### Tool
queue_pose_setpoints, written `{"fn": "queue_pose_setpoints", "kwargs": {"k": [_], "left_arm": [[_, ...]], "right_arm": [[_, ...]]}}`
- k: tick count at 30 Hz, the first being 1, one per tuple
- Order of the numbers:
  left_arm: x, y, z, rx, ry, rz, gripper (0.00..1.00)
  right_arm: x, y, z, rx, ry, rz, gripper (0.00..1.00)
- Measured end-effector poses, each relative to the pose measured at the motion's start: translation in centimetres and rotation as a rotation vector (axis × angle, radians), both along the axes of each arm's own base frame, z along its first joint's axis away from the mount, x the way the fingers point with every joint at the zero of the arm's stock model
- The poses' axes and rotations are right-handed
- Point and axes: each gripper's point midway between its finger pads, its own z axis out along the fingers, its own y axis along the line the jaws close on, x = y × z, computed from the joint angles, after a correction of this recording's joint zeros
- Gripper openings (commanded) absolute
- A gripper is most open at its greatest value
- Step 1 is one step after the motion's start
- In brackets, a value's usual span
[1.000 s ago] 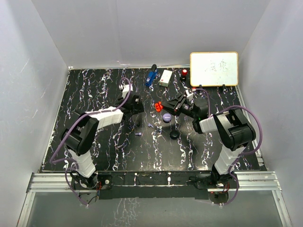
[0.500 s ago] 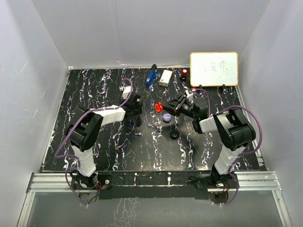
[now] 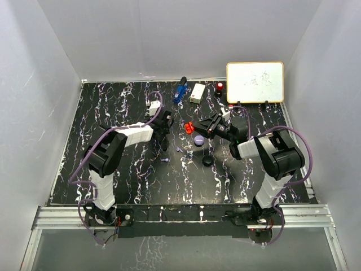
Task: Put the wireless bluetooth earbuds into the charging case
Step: Pick up the earbud from the center of the board.
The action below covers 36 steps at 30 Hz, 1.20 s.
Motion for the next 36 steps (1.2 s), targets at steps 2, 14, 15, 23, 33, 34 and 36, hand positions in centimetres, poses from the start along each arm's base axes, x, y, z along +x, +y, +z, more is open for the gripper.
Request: {"fn": "queue_pose_setpoints", "kwargs": {"k": [2,14,15,23,33,34,36], "left_arm": [[0.09,-0.03,-0.06,0.018,-0.001,-0.001,0.44],[0.03,-0.37,-0.06,0.081,-0.011,0.003,0.38],[0.02,-0.39,-0.06,0.080,-0.011,0.003,0.38],[-0.08,-0.58,-0.07,0.077,-0.011,0.003,0.31],[-0.19,-0.56,-0.12,0.072,-0.012,0.006,0.27],[-0.22,-0.53,-0.12,0.072,-0.012,0.006,0.27],[-0.28,-0.50,-0.10,0.071,-0.013,0.007,0.27]], "right_arm": [[0.00,0.00,0.00,0.000,0.000,0.000,0.00],[0.00,0.00,-0.02,0.000,0.001,0.000,0.00],[0.00,0.00,-0.02,0.000,0.001,0.000,0.00],[-0.01,-0.01,-0.05,0.000,0.002,0.000,0.00],[-0.12,-0.03,-0.20,-0.001,0.006,0.000,0.00],[-0.12,-0.03,-0.20,-0.001,0.006,0.000,0.00],[-0.11,-0.04,-0.21,-0.001,0.006,0.000,0.00]]}}
